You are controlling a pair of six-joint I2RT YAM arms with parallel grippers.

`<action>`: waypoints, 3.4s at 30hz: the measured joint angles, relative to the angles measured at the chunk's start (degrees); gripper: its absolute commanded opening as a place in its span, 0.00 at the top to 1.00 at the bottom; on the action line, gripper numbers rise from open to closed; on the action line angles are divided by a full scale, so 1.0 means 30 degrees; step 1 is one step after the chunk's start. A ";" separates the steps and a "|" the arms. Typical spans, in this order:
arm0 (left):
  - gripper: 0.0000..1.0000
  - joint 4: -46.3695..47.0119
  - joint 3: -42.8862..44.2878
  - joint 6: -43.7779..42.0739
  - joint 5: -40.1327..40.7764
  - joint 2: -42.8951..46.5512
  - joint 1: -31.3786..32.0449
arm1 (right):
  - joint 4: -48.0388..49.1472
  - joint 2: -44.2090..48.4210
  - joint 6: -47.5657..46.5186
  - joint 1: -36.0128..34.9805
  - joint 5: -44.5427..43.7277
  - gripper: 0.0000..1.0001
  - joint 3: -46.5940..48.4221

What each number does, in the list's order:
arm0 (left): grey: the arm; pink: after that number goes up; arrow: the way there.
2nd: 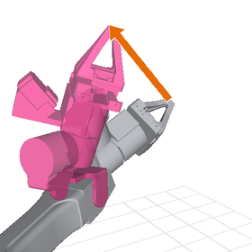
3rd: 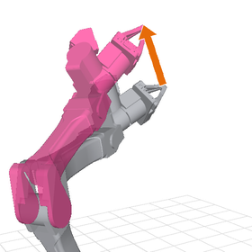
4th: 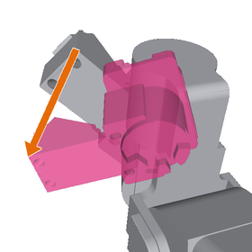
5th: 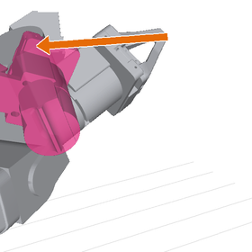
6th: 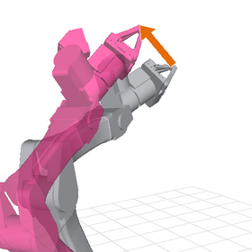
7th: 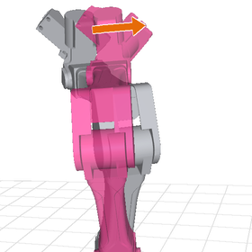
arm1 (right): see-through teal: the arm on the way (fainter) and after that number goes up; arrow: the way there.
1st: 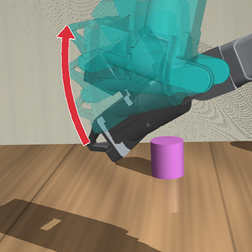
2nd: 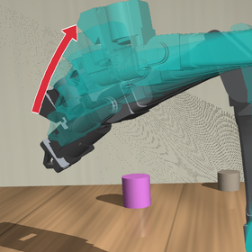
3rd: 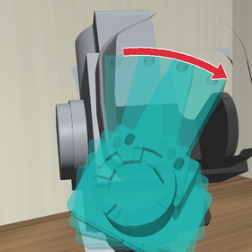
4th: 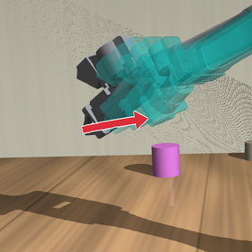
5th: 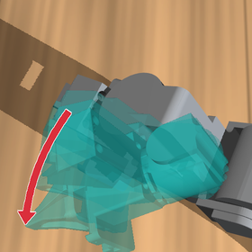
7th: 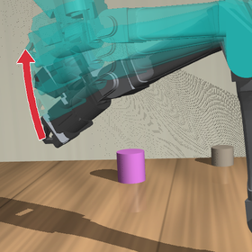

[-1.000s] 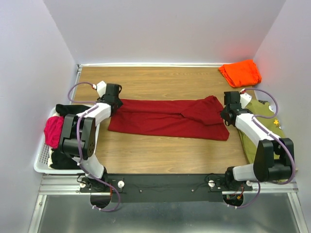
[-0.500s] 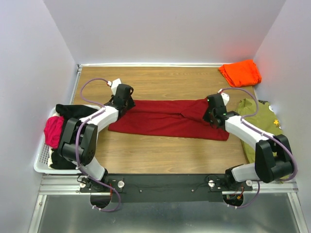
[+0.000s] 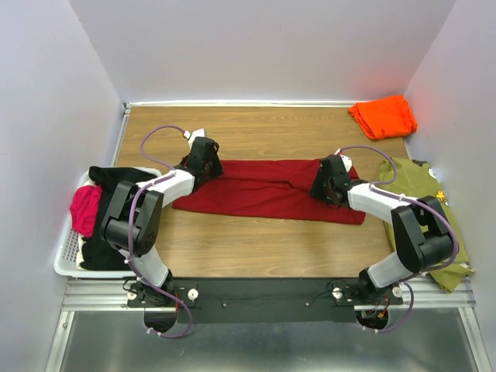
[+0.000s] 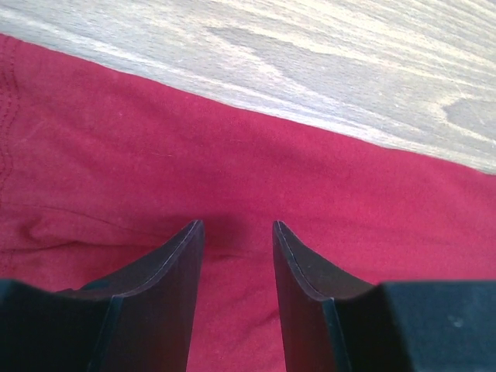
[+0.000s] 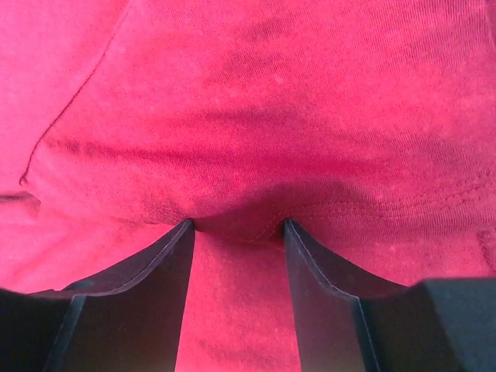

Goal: Fold and stack the t-shirts
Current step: Fold the other side of the tshirt into a rectangle

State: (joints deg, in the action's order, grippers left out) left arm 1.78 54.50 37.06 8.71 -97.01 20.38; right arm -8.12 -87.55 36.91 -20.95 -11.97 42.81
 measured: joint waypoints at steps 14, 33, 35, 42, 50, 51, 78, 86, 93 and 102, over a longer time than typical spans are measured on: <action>0.52 0.0102 0.0007 -0.0284 -0.0160 -0.0321 0.0000 | -0.0073 -0.1158 -0.0160 -0.0124 -0.0889 0.99 0.1464; 0.54 0.0197 0.0736 -0.0794 -0.0270 -0.0517 0.1435 | -0.1909 -0.0109 -0.0554 -0.0124 -0.2215 0.94 0.3293; 0.54 0.0240 0.0801 -0.0867 -0.0299 -0.0539 0.1719 | -0.2106 -0.0546 -0.0831 -0.0131 -0.2645 0.87 0.4014; 0.55 0.0299 0.1049 -0.1049 -0.0364 -0.0801 0.2113 | -0.2244 -0.3905 -0.2055 -0.0146 -0.4073 0.69 0.7701; 0.55 0.0321 0.1071 -0.1166 -0.0364 -0.0933 0.2164 | -0.2331 -0.7206 -0.3337 -0.0146 -0.5406 0.67 1.1205; 0.55 0.0328 0.1086 -0.1180 -0.0364 -0.0991 0.2186 | -0.2339 -0.7635 -0.3483 -0.0146 -0.5566 0.67 1.1693; 0.55 0.0386 0.1086 -0.1362 -0.0364 -0.1566 0.2375 | -0.2200 -0.5996 -0.4306 -0.0146 -0.4648 0.68 1.1052; 0.56 0.0386 0.1086 -0.1362 -0.0364 -0.1647 0.2375 | -0.2157 -0.6550 -0.3774 -0.0146 -0.3526 0.70 1.0673; 0.56 0.0386 0.1086 -0.1443 -0.0357 -0.1661 0.2375 | -0.1800 -0.7694 -0.3504 -0.0146 -0.3089 0.70 1.0673; 0.56 0.0379 0.1166 -0.1537 -0.0357 -0.1821 0.2375 | -0.1654 -0.7992 -0.3271 -0.0146 -0.2951 0.72 1.0703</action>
State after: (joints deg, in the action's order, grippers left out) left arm 2.92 58.00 32.45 7.64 -102.48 27.51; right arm -13.08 -111.53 27.09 -21.39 -20.82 74.91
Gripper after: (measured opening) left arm 0.441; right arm 0.295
